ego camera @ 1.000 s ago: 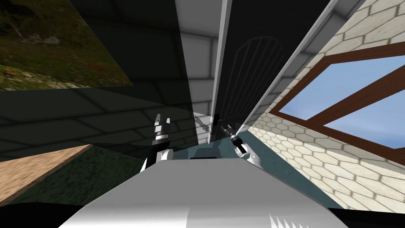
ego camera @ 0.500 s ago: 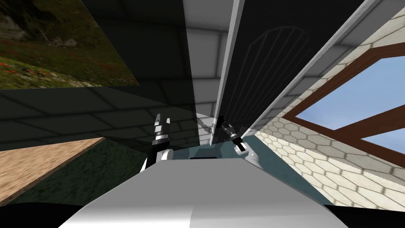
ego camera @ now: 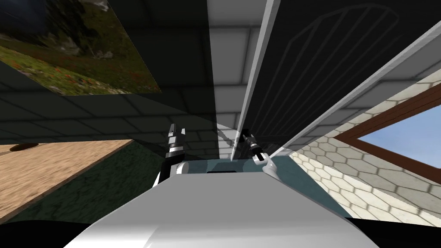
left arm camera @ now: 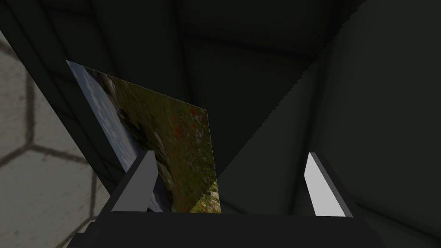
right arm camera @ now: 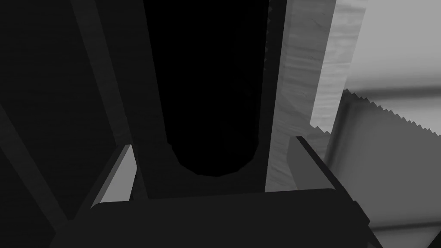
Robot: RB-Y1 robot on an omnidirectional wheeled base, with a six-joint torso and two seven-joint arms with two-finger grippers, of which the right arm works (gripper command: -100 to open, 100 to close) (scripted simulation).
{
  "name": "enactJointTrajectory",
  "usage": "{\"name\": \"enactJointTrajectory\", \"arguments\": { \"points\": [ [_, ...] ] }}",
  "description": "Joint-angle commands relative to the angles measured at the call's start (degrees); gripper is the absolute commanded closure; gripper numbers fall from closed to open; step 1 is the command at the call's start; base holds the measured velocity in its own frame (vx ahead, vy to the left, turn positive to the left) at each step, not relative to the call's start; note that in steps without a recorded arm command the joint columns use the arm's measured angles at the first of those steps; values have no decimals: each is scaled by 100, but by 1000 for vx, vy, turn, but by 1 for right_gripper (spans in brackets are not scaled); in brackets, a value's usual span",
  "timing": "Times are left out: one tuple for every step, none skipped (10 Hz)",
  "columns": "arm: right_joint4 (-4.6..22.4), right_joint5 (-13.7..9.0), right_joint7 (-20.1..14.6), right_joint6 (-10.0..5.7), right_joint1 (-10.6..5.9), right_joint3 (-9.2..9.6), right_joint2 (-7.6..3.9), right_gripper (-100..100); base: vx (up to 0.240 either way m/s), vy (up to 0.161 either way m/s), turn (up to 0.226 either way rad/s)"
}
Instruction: Pull the door open
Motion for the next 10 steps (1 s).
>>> {"name": "enactJointTrajectory", "arguments": {
  "points": [
    [128,-16,148,94,-128,-164,112,-100,44,-66,314],
    [205,-25,237,154,-210,-269,191,-100,30,-59,174],
    [191,-21,186,94,-175,-215,145,-100,13,-31,56],
    [191,-21,186,94,-175,-215,145,100,0,4,-50],
    [191,-21,186,94,-175,-215,145,100,-6,16,-9],
    [191,-21,186,94,-175,-215,145,100,-2,7,-3],
    [191,-21,186,94,-175,-215,145,100,0,0,0],
    [191,-21,186,94,-175,-215,145,100,0,0,0],
    [191,-21,186,94,-175,-215,145,100,0,0,0],
    [216,-108,8,95,-191,-213,134,100,-15,-7,48]
  ]
}}
